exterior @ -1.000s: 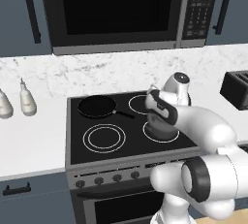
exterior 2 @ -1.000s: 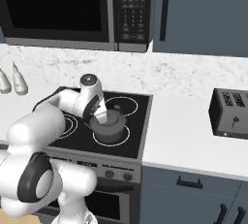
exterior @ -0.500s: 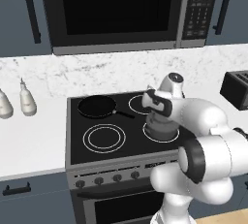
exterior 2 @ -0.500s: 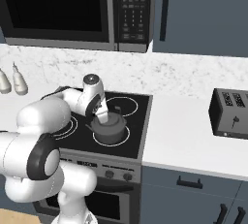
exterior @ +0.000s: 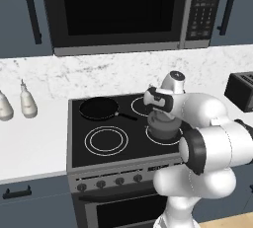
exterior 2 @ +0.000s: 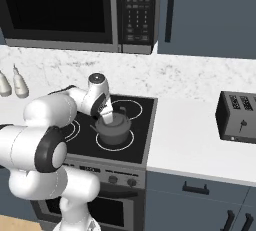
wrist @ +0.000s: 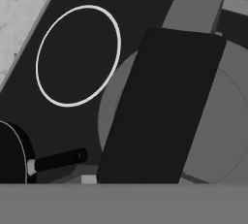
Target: Pick the kettle from the counter and place it on a stove burner. Then turn the burner on.
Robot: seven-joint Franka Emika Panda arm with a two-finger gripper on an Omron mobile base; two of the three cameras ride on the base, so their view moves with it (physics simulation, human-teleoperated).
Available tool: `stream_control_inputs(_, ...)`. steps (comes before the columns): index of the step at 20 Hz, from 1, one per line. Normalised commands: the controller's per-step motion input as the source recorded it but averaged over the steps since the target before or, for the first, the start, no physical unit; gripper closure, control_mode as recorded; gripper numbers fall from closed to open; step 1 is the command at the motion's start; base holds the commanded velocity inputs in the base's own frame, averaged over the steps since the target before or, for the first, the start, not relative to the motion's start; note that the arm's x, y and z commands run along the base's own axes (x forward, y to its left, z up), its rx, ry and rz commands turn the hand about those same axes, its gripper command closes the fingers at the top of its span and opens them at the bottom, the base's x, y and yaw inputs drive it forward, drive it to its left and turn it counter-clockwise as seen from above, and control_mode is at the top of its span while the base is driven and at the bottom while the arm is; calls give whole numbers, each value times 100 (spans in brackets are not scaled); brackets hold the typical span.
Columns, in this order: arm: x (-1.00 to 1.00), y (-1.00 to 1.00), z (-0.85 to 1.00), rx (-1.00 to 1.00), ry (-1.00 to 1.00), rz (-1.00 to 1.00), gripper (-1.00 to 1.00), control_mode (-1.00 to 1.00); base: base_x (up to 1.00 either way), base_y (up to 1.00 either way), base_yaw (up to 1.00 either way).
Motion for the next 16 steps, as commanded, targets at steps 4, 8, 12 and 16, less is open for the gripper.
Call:
stream_control_inputs(4,0,0,-2,0,0,0,100,-100,0,0,0)
stream_control_inputs(8,0,0,0,0,0,0,-100,-100,0,0,0)
stream_control_inputs(12,-2,0,0,0,0,0,-100,-100,0,0,0)
stream_control_inputs(16,-15,0,11,0,-2,0,-100,-100,0,0,0)
